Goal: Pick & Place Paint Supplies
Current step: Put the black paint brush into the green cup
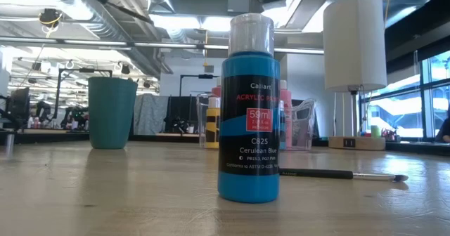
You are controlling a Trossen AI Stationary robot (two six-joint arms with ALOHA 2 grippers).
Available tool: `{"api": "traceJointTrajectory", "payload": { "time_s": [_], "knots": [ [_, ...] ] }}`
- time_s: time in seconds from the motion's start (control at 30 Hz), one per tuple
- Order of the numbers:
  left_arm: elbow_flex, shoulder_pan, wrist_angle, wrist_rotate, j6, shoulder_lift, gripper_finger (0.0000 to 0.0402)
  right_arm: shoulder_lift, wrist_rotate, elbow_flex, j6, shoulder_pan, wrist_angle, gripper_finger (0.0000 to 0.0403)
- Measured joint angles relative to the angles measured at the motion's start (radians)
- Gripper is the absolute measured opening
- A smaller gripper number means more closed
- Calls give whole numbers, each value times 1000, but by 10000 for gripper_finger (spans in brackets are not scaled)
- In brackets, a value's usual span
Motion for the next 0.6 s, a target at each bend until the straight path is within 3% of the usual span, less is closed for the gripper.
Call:
{"api": "traceJointTrajectory", "payload": {
  "time_s": [0.17,0.4,0.6],
  "knots": [
    [-33,106,3,-39,63,-99,2,0,1,0,0,0,8,170],
    [-144,252,1,-7,196,-225,2,0,2,0,20,0,19,170],
    [-192,314,1,-8,334,-243,2,0,2,0,21,-15,41,170]
  ]
}}
